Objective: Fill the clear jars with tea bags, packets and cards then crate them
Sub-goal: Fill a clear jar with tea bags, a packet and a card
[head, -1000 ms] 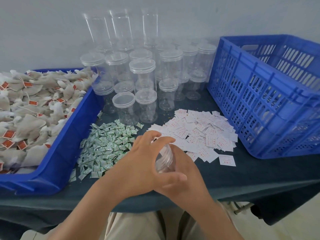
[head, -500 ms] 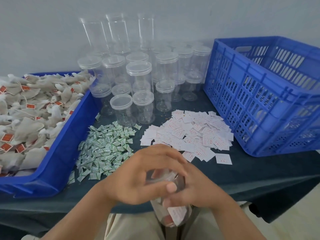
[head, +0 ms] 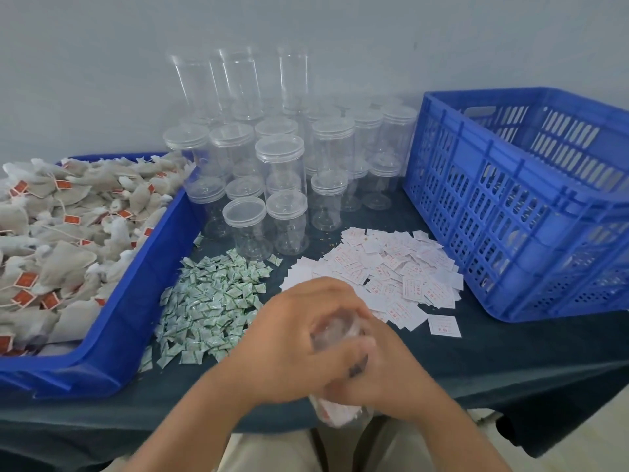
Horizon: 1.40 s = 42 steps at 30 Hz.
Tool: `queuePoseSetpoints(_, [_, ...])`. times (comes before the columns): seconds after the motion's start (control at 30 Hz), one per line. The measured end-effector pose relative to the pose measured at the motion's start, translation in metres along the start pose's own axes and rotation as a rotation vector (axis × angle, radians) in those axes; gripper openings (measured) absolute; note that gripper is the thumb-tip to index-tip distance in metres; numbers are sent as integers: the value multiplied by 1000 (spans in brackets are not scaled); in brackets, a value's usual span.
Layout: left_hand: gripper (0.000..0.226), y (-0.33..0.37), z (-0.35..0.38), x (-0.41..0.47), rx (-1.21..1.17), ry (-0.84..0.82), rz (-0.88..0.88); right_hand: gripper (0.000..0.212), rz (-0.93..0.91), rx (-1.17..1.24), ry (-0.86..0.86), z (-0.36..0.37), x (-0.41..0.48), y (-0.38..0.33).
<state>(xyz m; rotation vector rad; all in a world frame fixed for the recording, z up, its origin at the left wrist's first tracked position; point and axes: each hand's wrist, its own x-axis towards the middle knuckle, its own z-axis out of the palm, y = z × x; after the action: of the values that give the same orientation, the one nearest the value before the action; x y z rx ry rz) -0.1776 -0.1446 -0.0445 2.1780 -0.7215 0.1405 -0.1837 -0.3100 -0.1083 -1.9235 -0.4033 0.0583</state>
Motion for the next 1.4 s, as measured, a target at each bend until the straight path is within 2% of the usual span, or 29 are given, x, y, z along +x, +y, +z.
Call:
queuePoseSetpoints(0.07, [34,-11,-12,2,-117,-95,113,58,10,56,-61,-10,-1,0])
queuePoseSetpoints(0.13, [52,-18,-13,1,-123,-83,115,62,48,71,-17,-8,-1,-1])
queuePoseSetpoints(0.2, [69,-16,-7,-1,-89,34,-36,65,53,85,91,3,-3,-8])
queuePoseSetpoints(0.27, [86,-10,-1,-3,-56,114,-237,68,-3,-89,210,14,-3,-14])
queuePoseSetpoints(0.3, [90,-9,2,-4,-69,161,-283,69,-33,-159,238,17,-3,-16])
queuePoseSetpoints(0.43, [70,-11,8,-7,-279,246,-259,66,-18,-105,205,15,-4,-19])
queuePoseSetpoints(0.6, [71,-23,6,-9,-375,242,-160,74,86,-65,55,4,4,-19])
queuePoseSetpoints(0.67, [77,-28,9,-9,-409,252,-106,79,75,2,31,-5,6,-20])
queuePoseSetpoints(0.77, [101,-34,15,-10,-589,245,-100,88,32,351,110,-17,7,-21])
queuePoseSetpoints(0.83, [111,-39,19,-14,-608,130,-140,91,22,521,171,-22,8,-26])
queuePoseSetpoints(0.87, [105,-40,22,-16,-572,55,-157,93,17,541,173,-25,8,-28])
queuePoseSetpoints(0.93, [93,-44,29,-20,-478,-24,-194,94,15,350,168,-38,8,-38])
queuePoseSetpoints(1.0, [91,-49,37,-21,-411,-42,-206,90,-9,-16,198,-60,8,-51])
queuePoseSetpoints(1.1, [85,-47,39,-11,-266,-56,-169,98,57,-321,32,-99,13,-74])
queuePoseSetpoints(1.2, [88,-36,38,15,-174,-97,-136,86,77,-590,-77,-133,24,-101])
queuePoseSetpoints(1.3, [85,-11,43,64,-166,-53,-84,81,67,-712,20,-172,31,-127])
queuePoseSetpoints(1.4, [84,27,47,125,-108,40,-6,103,94,-788,175,-218,37,-151])
